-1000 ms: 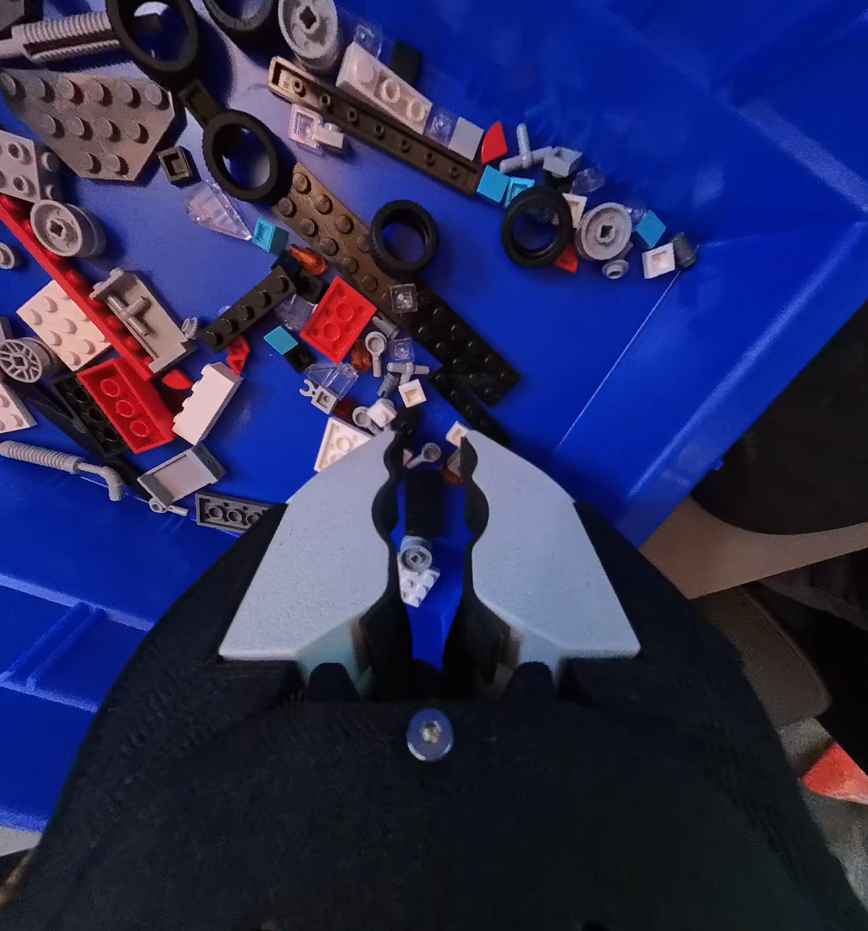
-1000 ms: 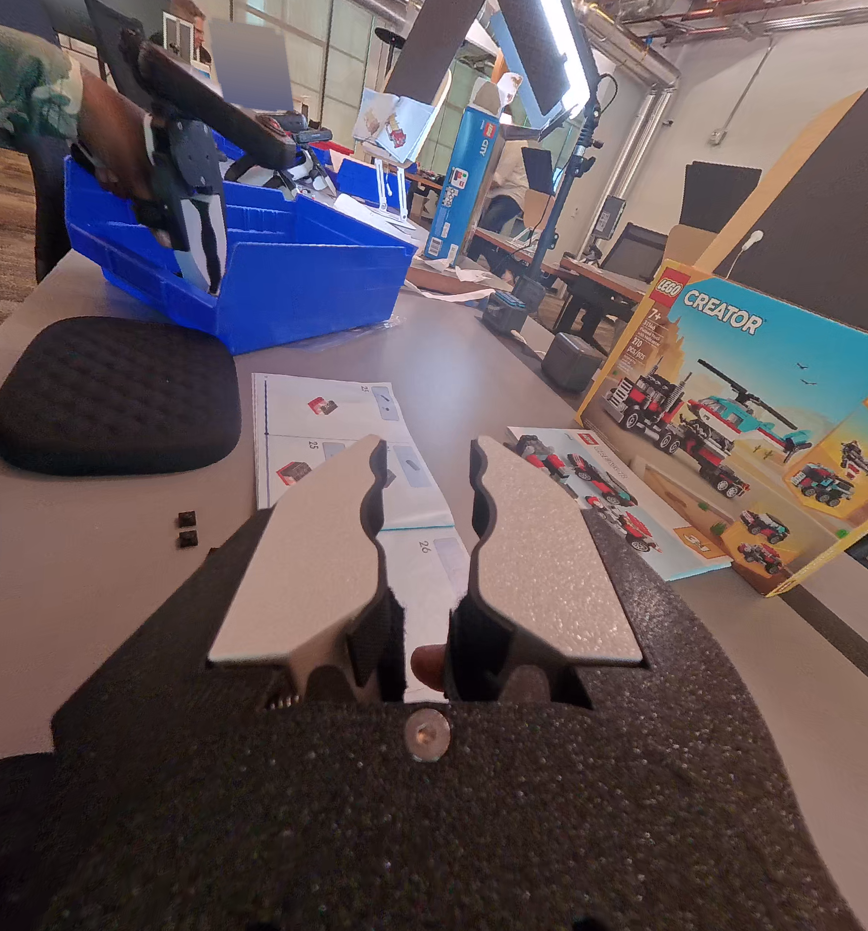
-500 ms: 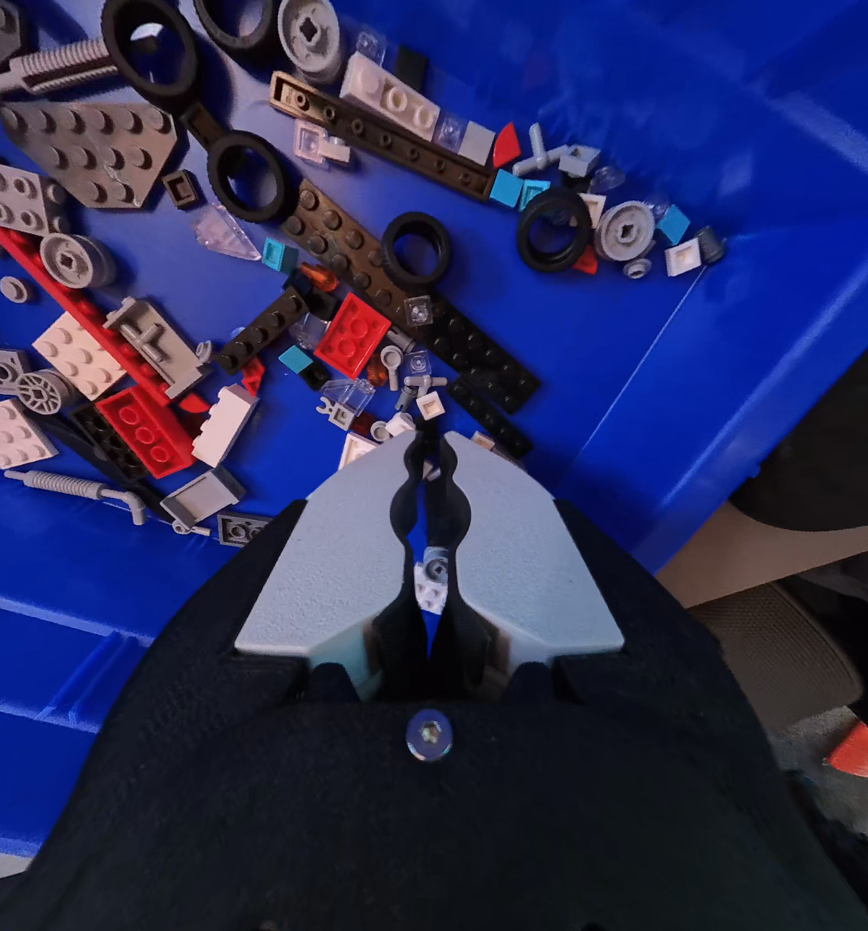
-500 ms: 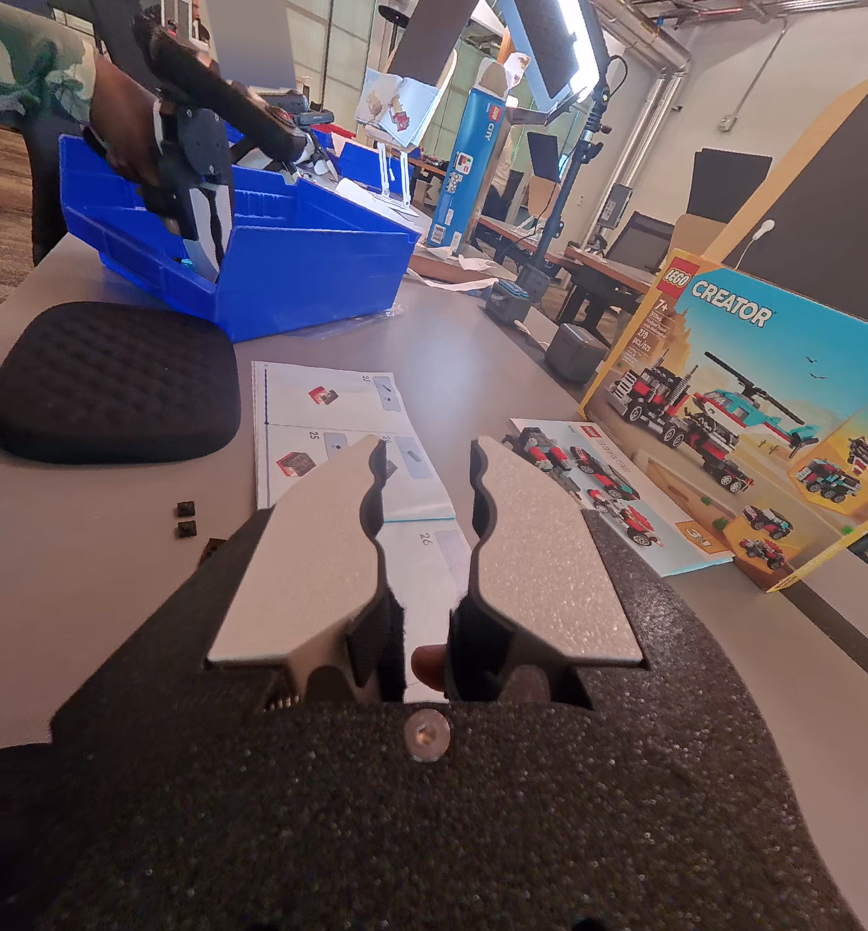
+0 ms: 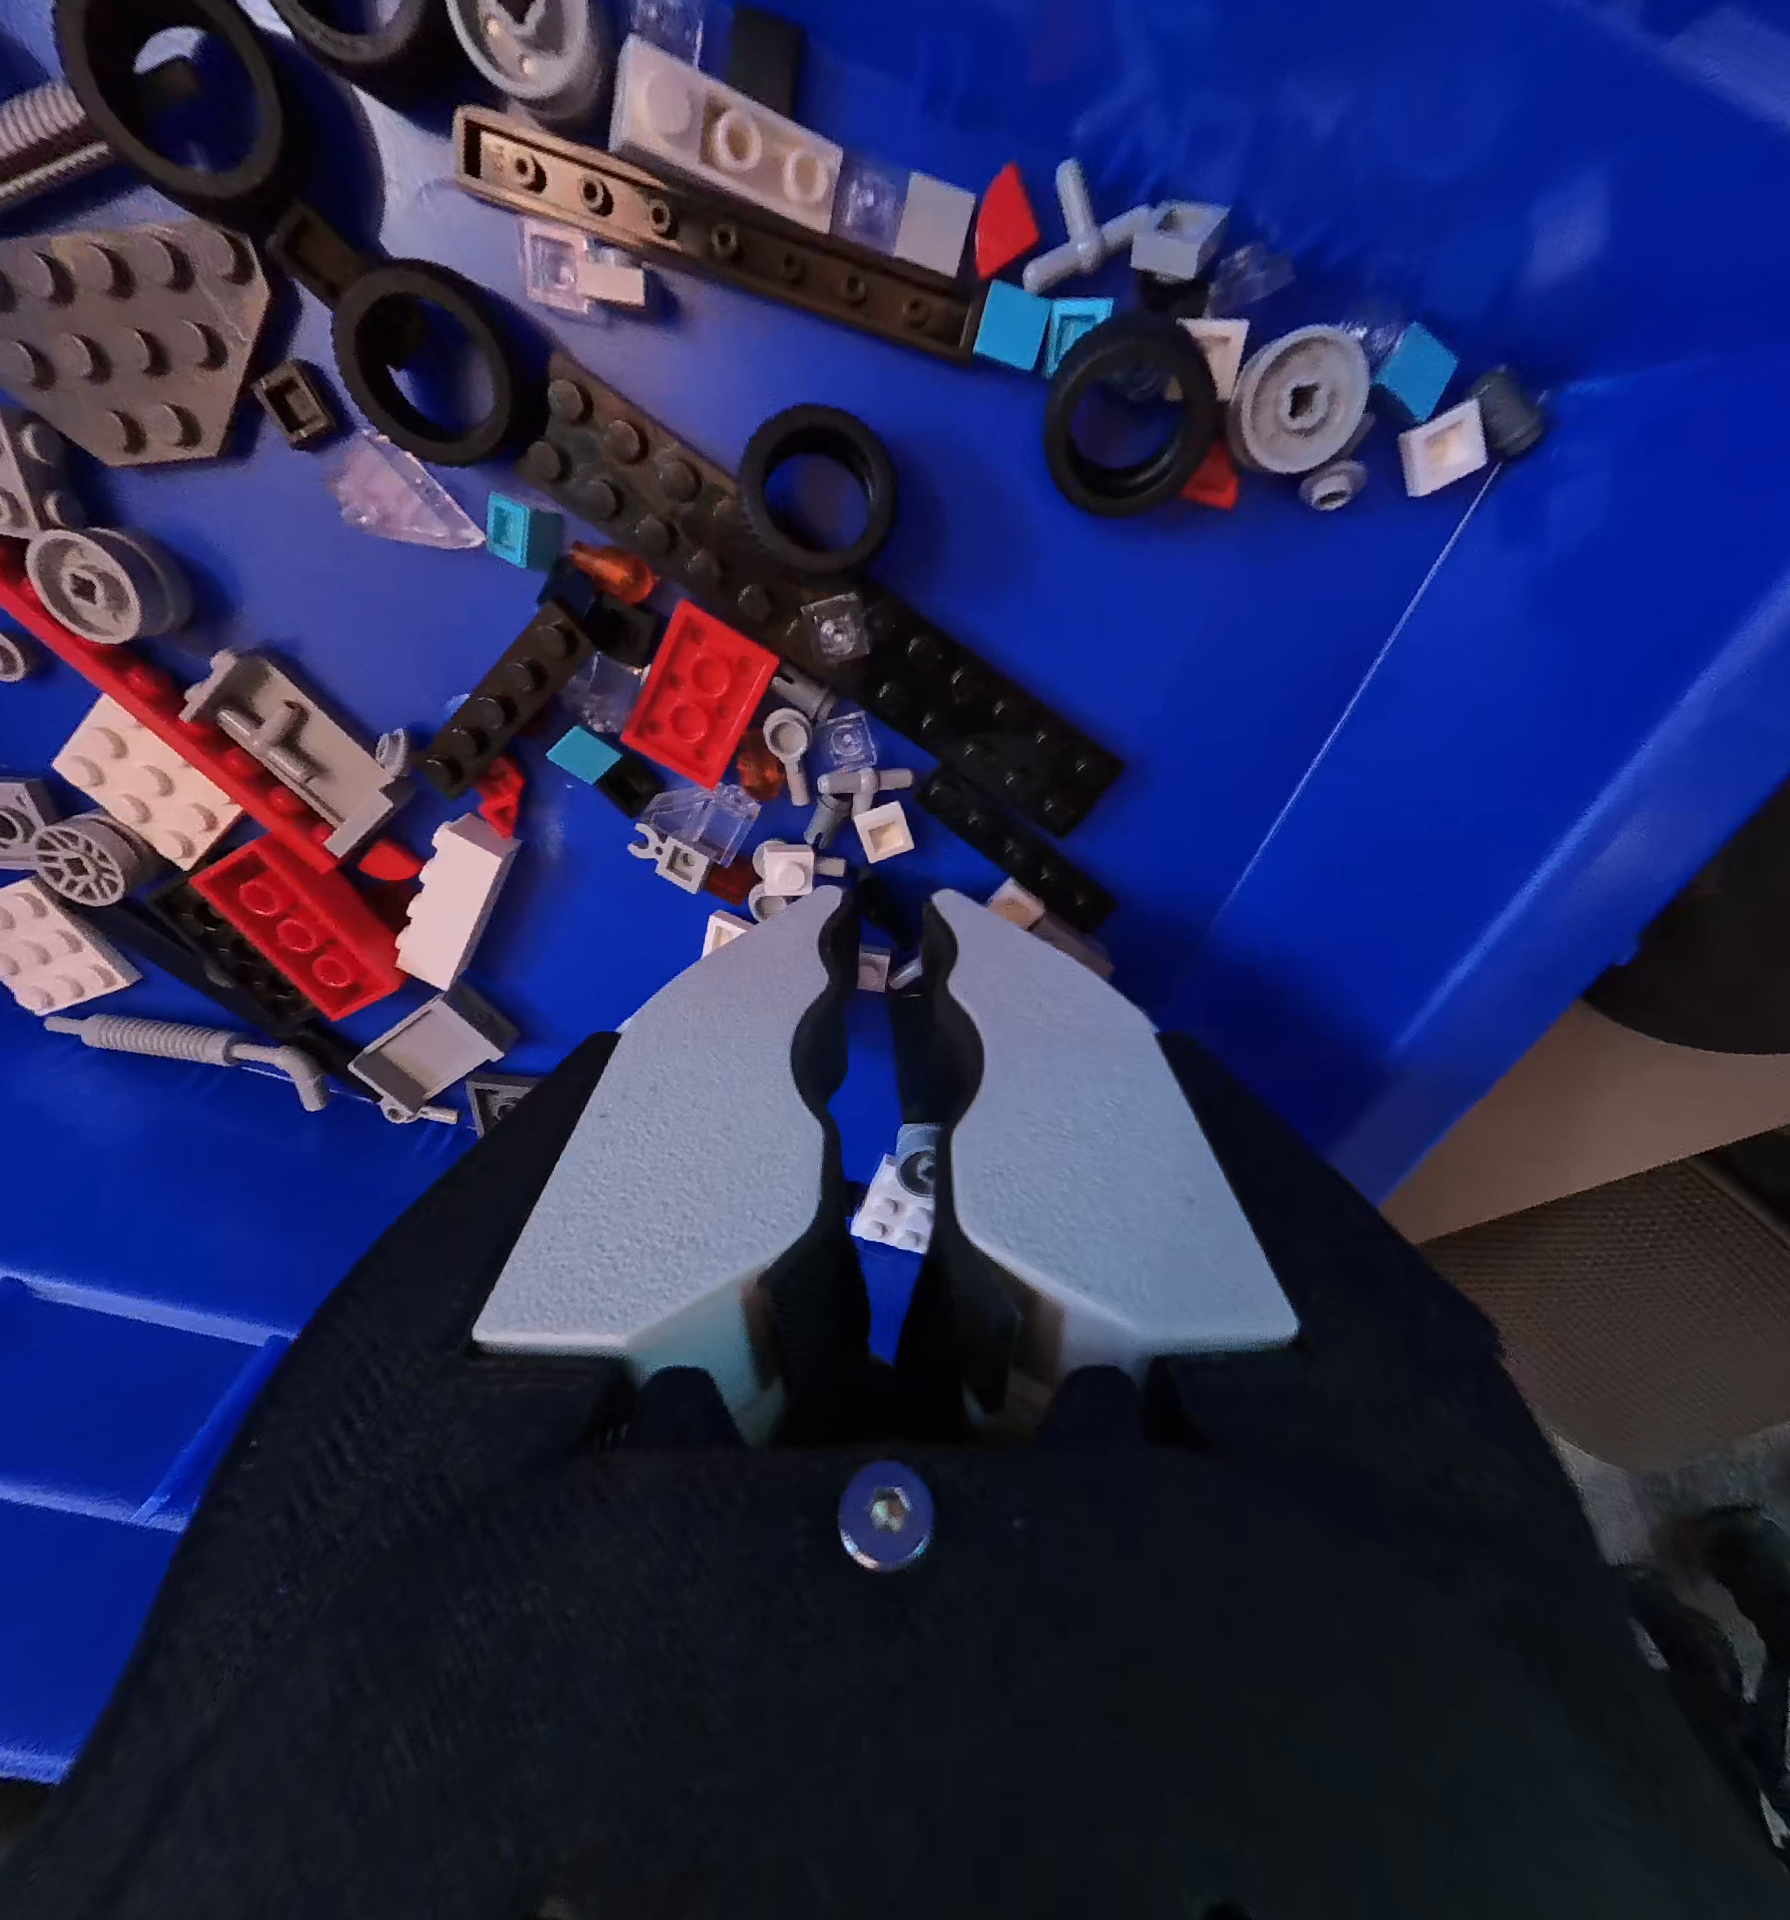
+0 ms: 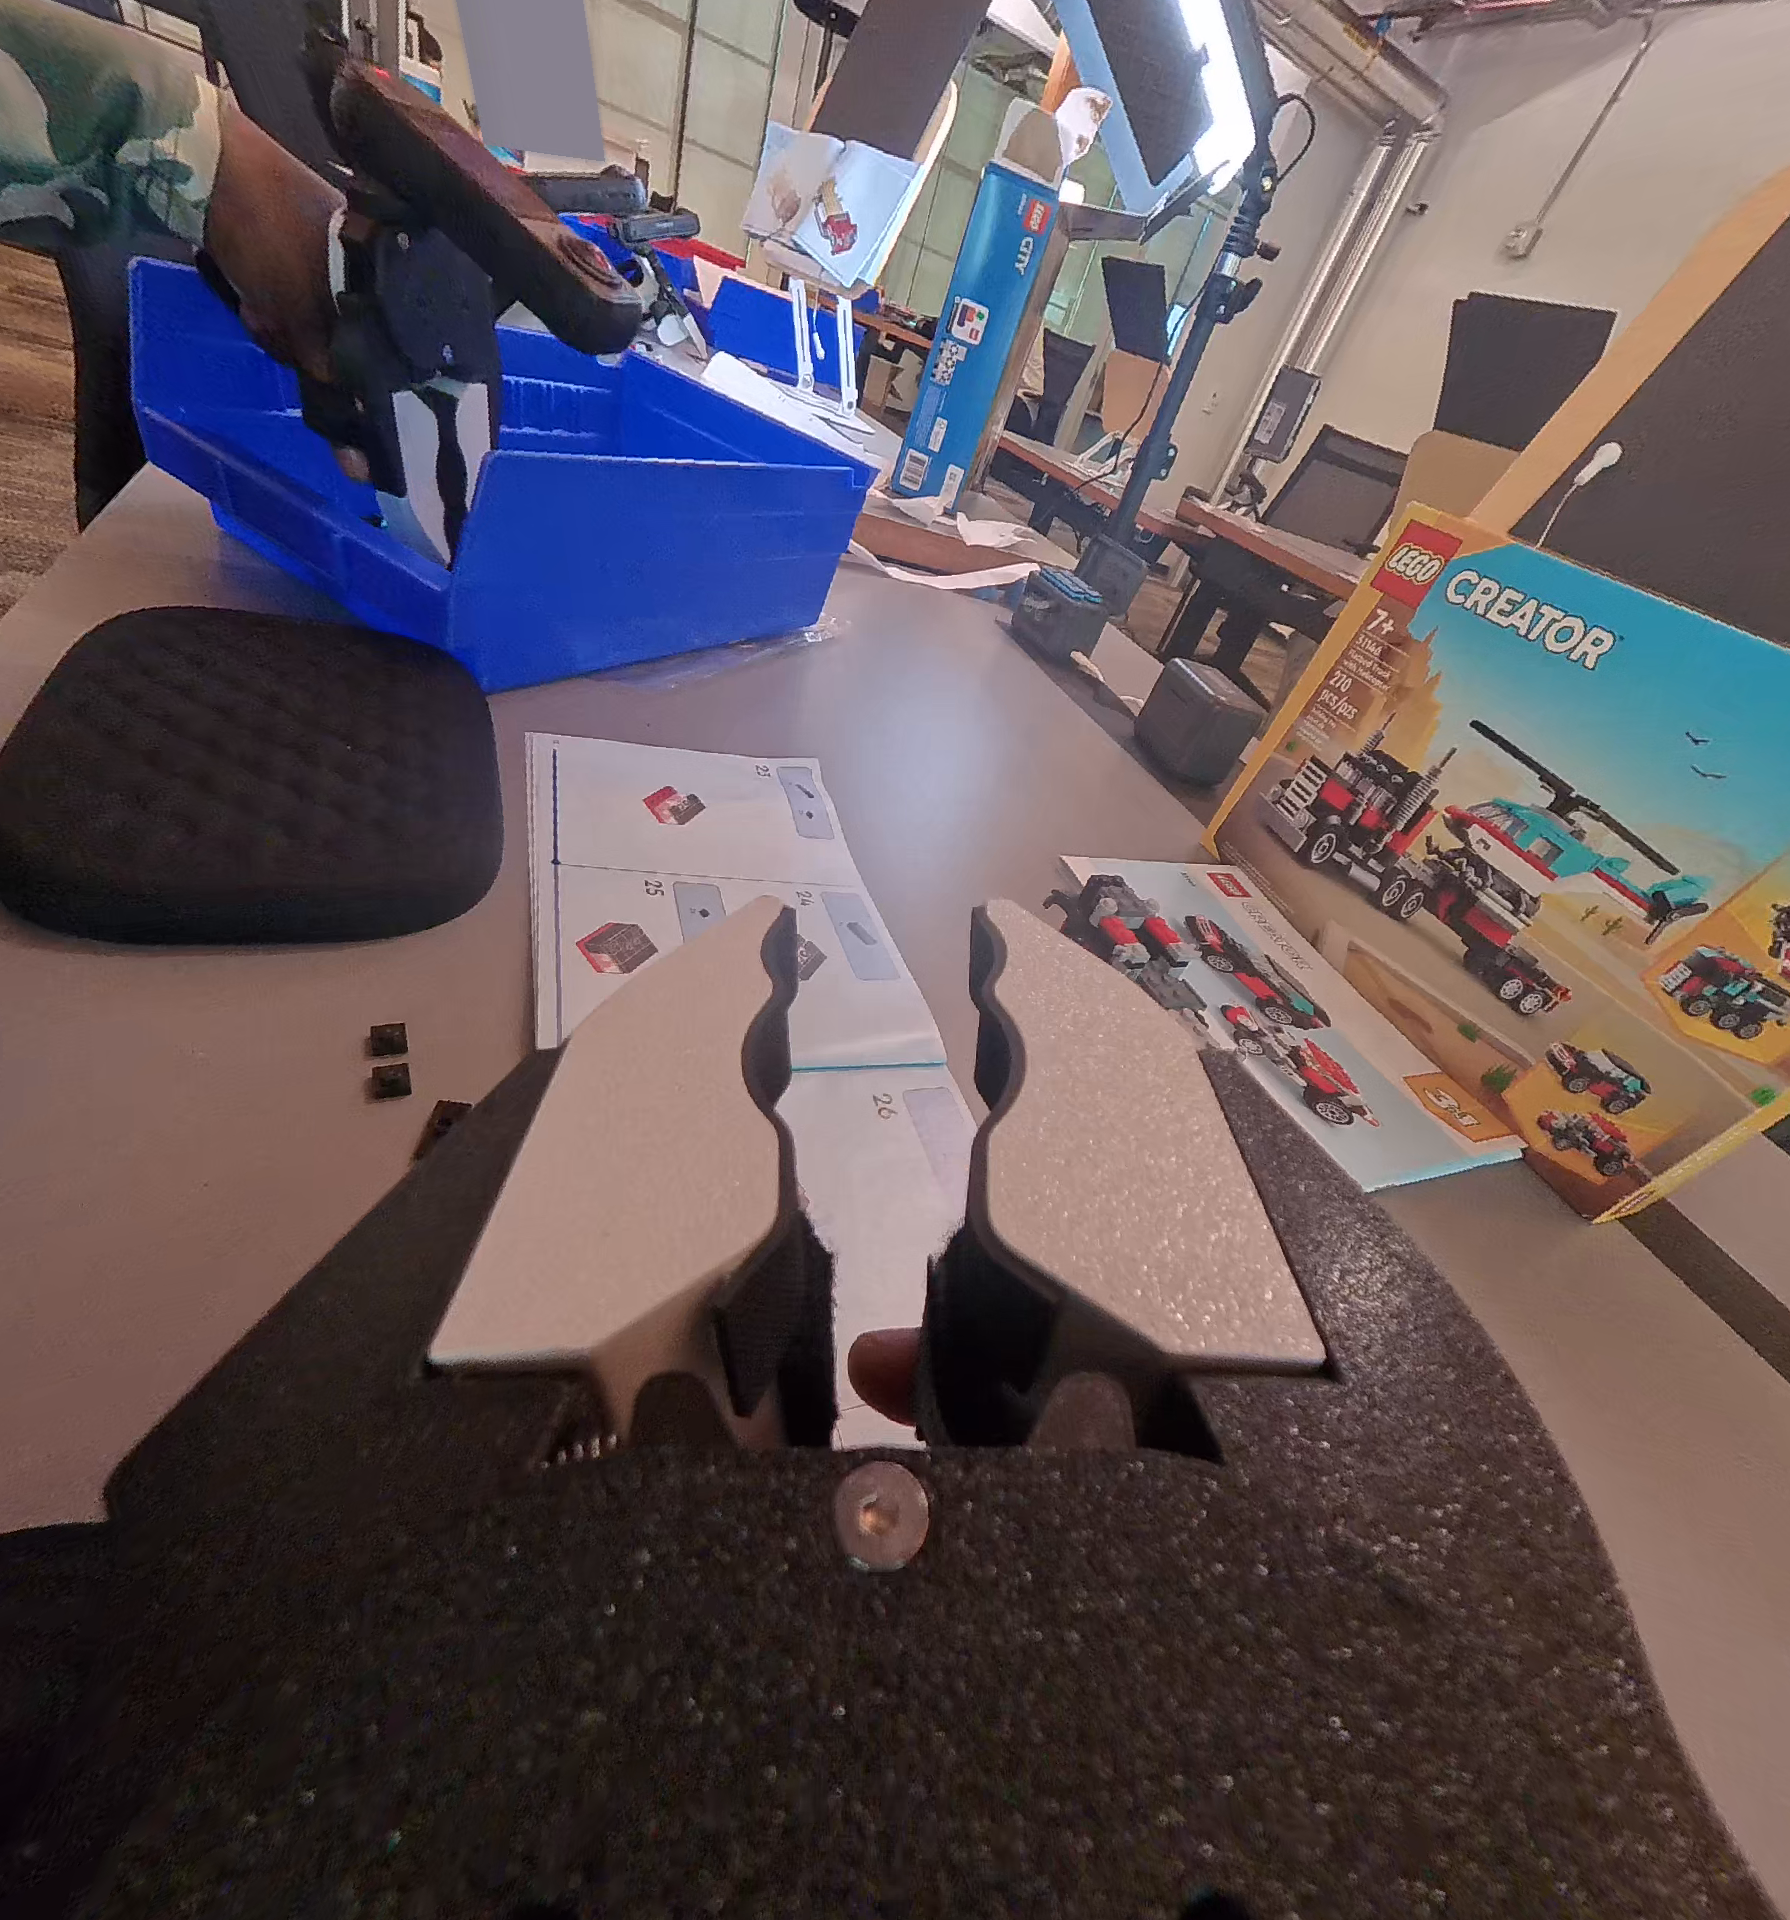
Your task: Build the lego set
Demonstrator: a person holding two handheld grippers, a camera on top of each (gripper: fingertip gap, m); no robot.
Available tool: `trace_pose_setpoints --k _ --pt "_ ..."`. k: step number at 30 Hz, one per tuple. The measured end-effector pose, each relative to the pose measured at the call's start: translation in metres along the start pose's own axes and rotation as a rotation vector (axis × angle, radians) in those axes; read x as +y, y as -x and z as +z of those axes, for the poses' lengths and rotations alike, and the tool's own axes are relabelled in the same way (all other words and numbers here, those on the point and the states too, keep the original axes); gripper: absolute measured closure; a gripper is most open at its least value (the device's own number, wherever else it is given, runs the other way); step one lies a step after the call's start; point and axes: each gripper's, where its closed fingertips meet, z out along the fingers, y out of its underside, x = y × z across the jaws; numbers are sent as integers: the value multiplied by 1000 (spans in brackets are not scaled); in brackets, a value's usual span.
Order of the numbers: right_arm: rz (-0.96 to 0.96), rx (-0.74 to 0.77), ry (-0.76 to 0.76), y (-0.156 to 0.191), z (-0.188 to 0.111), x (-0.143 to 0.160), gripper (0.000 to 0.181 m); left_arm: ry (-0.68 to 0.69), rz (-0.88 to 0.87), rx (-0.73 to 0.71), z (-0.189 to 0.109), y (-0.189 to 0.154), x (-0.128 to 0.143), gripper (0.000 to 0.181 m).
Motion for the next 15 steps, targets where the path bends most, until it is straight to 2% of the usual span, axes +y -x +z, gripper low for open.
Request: trace_pose_setpoints --k 9,12,15 --pt "-2 -2 2 0 0 0 149 -22 12 -13 -3 1 -1 175" --pt "-4 -1 -3 1 0 -1 149 -94 24 -47 -18 1 -8 175" --pt "-7 -4 -11 2 0 -3 149 -224 79 -144 -47 2 -23 176"
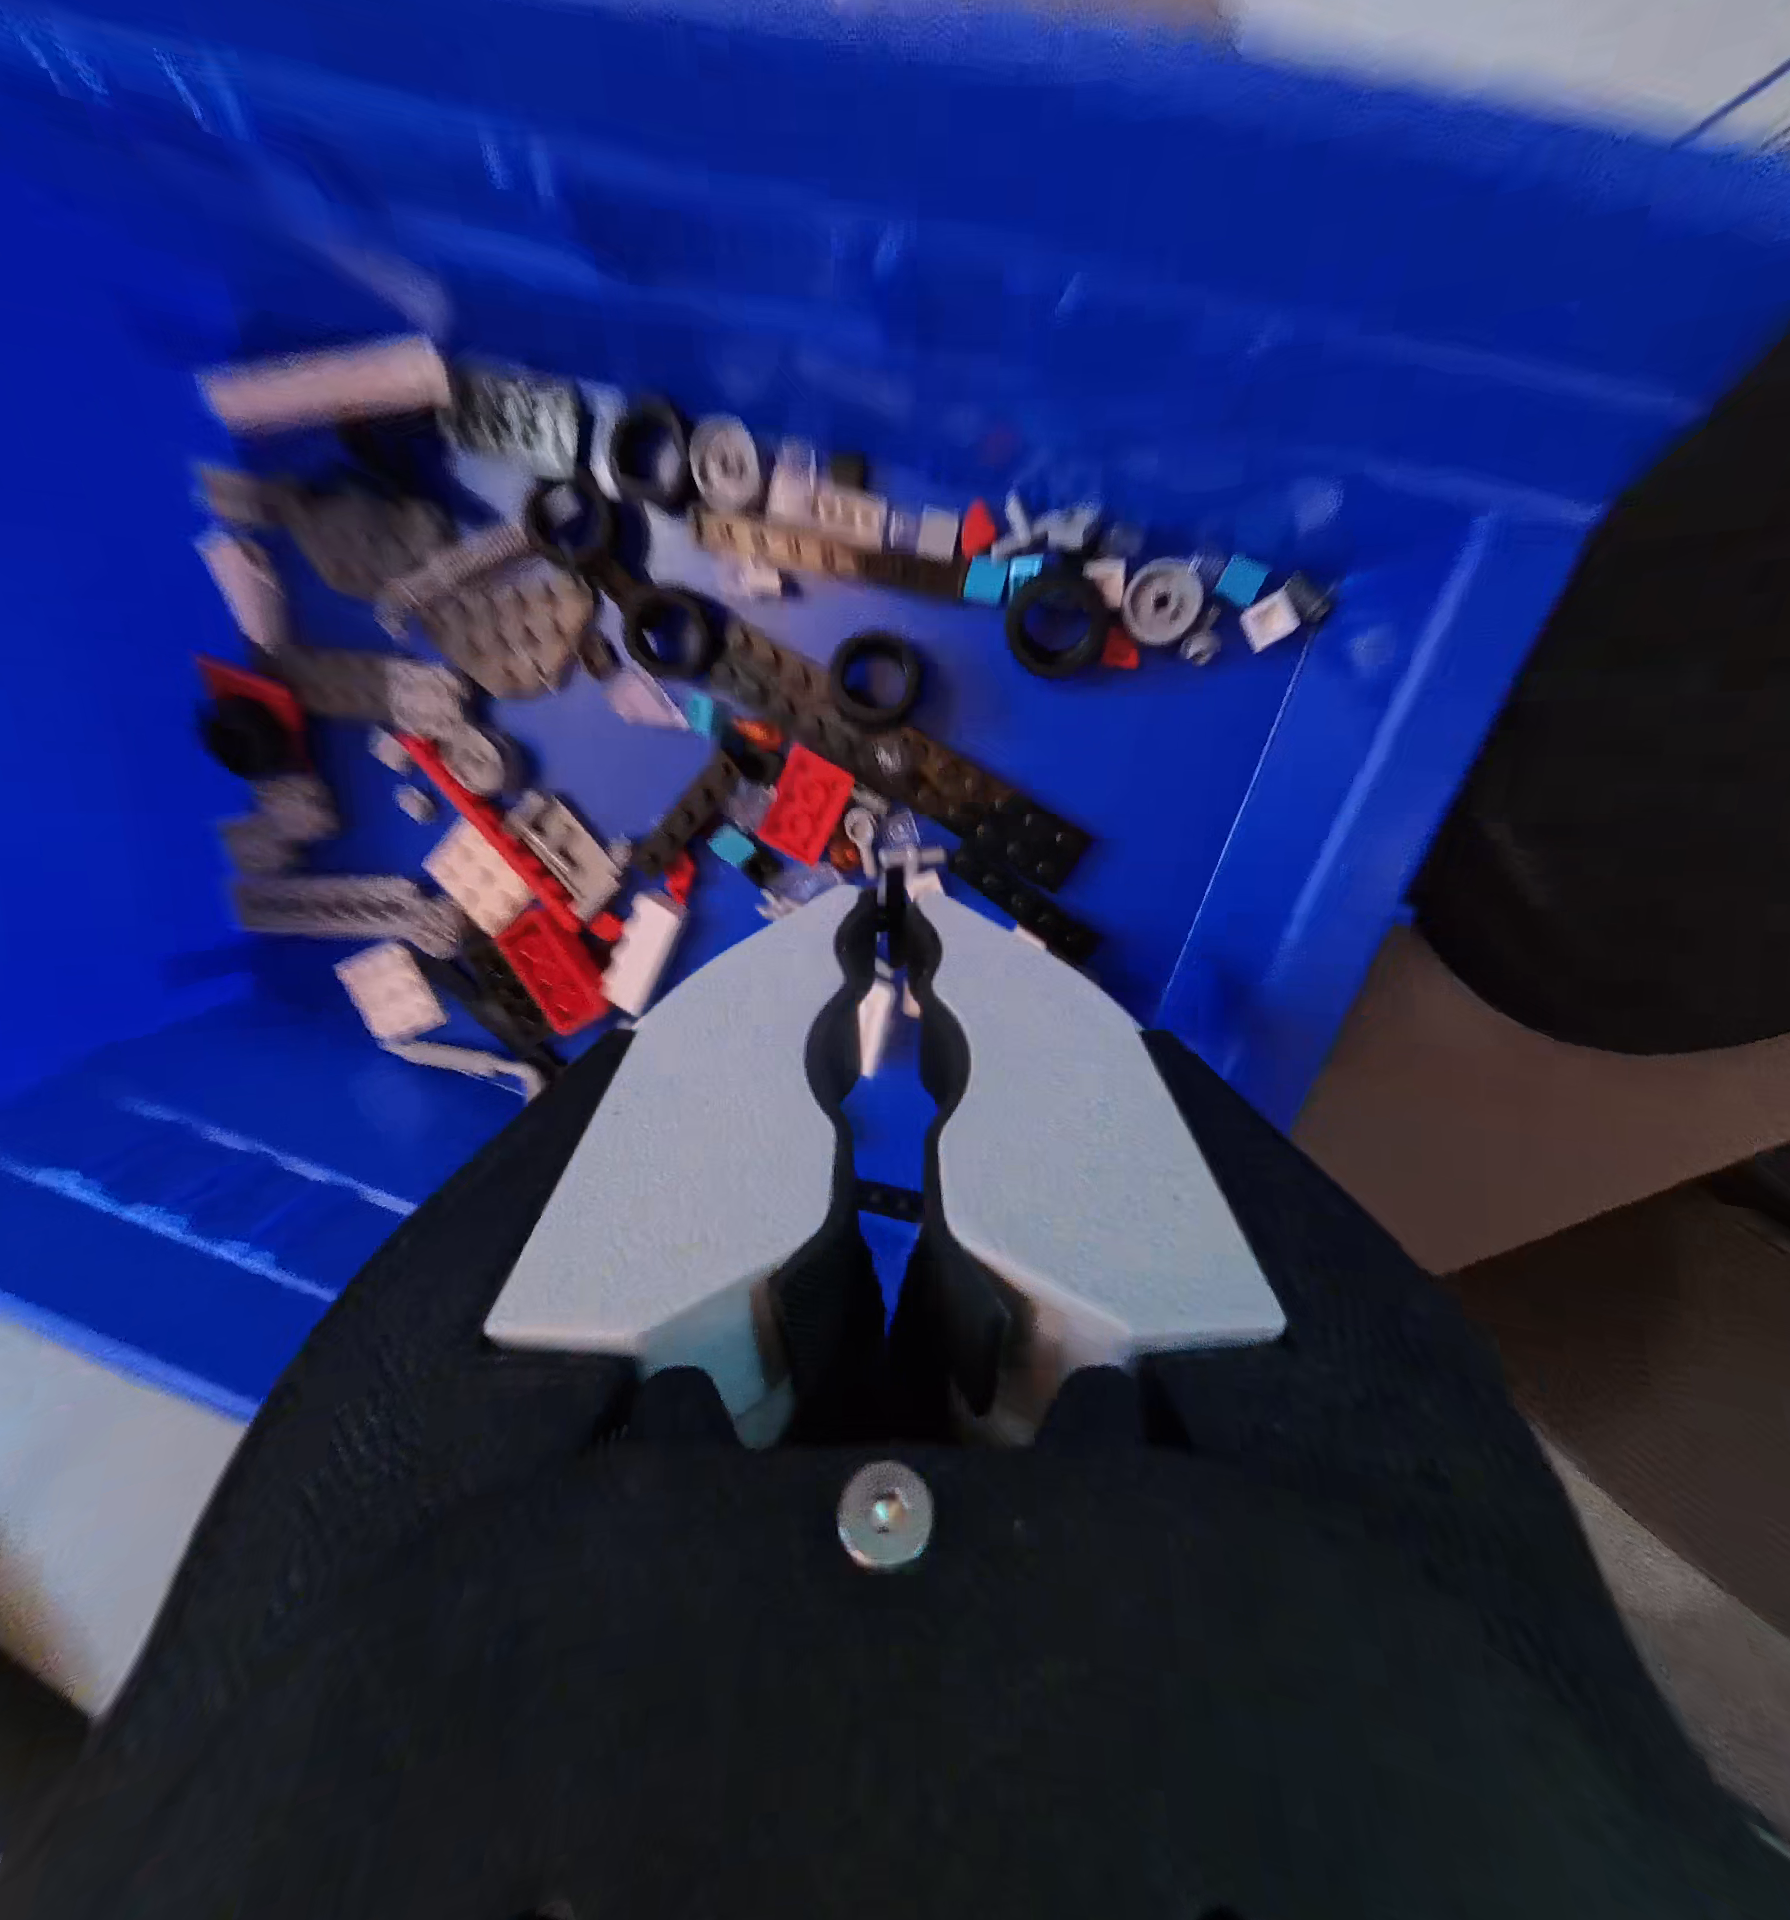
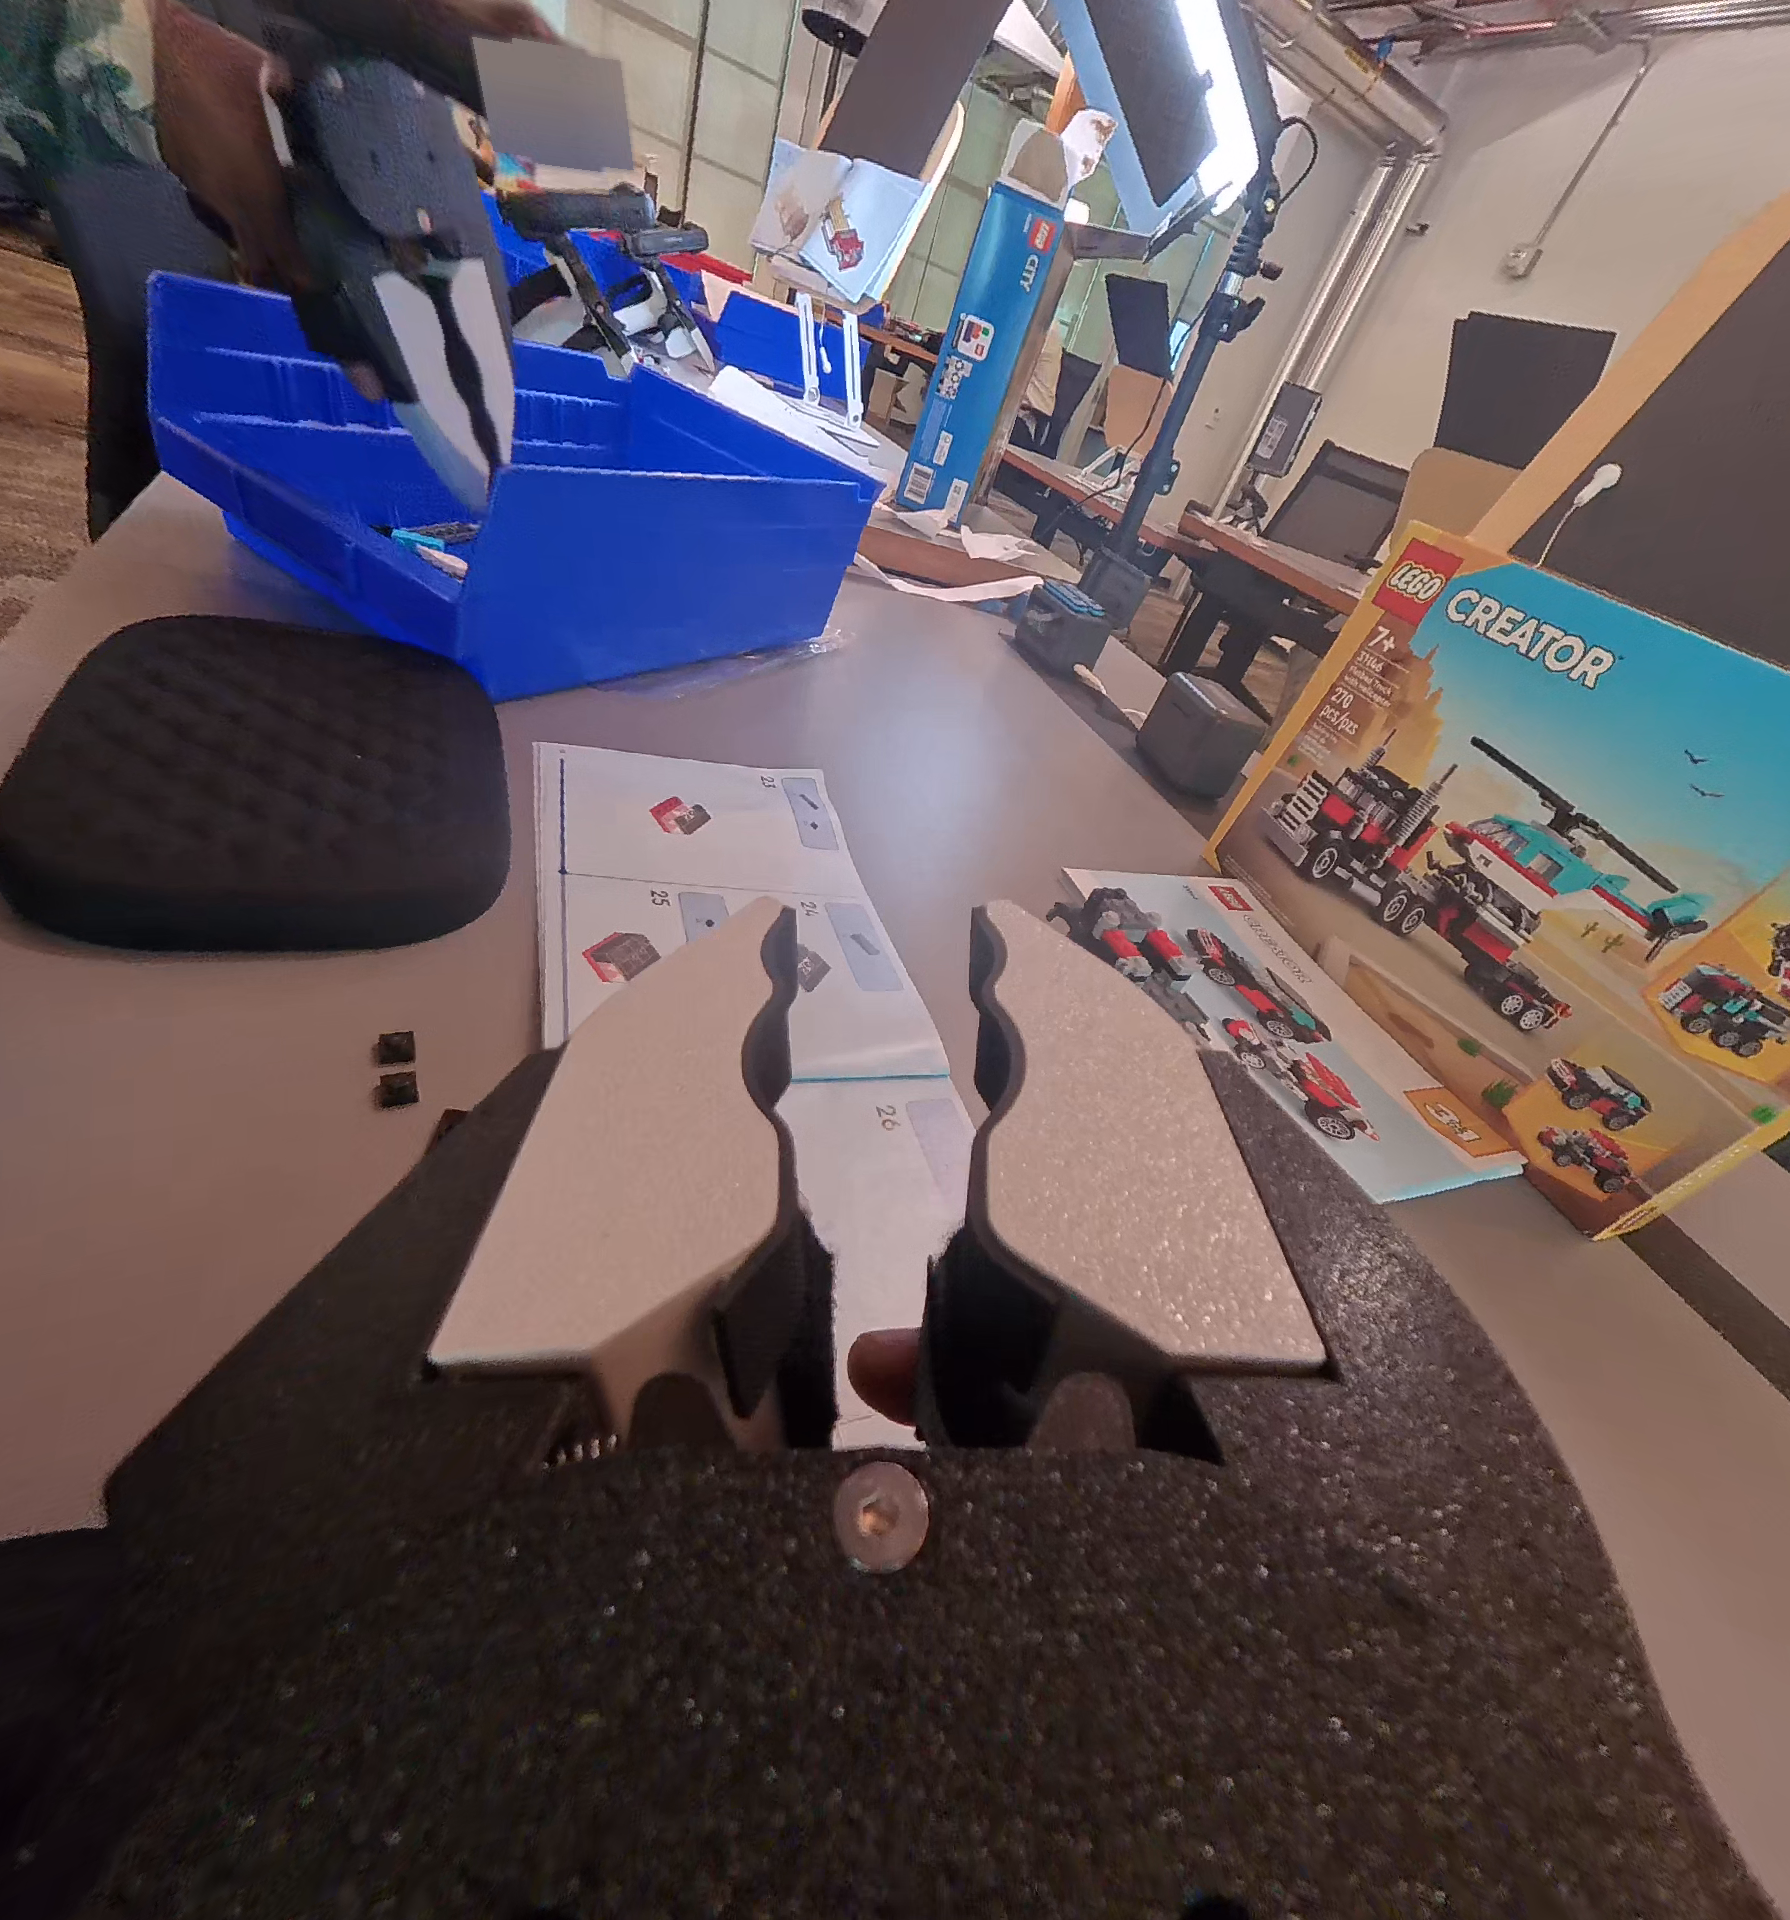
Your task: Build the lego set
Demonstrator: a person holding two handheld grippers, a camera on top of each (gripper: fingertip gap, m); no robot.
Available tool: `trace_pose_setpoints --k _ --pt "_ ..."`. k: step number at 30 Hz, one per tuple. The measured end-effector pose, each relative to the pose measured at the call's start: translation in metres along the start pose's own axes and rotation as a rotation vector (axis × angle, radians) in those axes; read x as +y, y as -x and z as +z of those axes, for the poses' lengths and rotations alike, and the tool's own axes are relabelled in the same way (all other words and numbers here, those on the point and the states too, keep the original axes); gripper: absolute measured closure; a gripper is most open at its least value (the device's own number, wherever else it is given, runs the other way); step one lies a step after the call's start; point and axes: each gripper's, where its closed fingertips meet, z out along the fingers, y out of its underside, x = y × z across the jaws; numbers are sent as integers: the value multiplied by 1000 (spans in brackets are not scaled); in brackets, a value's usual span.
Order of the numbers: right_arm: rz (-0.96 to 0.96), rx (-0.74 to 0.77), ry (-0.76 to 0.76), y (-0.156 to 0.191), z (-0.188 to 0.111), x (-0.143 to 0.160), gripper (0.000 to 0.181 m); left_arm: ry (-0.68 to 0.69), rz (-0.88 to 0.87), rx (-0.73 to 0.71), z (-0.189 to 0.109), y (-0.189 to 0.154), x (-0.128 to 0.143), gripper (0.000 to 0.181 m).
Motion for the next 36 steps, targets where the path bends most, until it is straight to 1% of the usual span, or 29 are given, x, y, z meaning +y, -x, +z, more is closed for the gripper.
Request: trace_pose_setpoints --k 1,3,6,8,9,11,13,16,18,20,23,27,33,36 --pt "0 -3 -5 1 0 -1 149 -63 60 -48 -10 0 -11 176" --pt "6 -10 -19 2 1 -4 149 -235 226 -182 -33 -4 -41 176" --pt "33 -31 -48 5 2 -9 150 -467 450 -373 -62 -29 -86 176" --pt "65 -58 -76 10 3 -15 151 -598 570 -481 -73 -51 -110 176" --pt "89 -75 -95 13 5 -19 151 -667 599 -512 -76 -62 -121 176" --pt "160 -115 -125 21 11 -31 152 -753 625 -569 -78 -79 -140 176" --pt "241 -113 -136 25 20 -44 153 -830 648 -630 -80 -94 -158 176" --pt "354 -91 -162 35 39 -64 154 -940 664 -669 -81 -123 -186 176" --pt "406 -83 -174 41 52 -73 158 -981 687 -692 -78 -140 -201 176" --pt "426 -77 -169 44 60 -73 161 -1007 708 -692 -76 -155 -213 176" --pt "467 -77 -155 45 62 -69 164 -1023 743 -710 -75 -168 -222 176" --pt "512 -97 -131 46 61 -61 163 -1054 777 -691 -76 -182 -225 176" --pt "544 -159 -123 51 62 -58 172 -1052 814 -708 -75 -186 -224 176" --pt "575 -205 -133 53 60 -58 173 -1076 841 -696 -76 -189 -223 176"
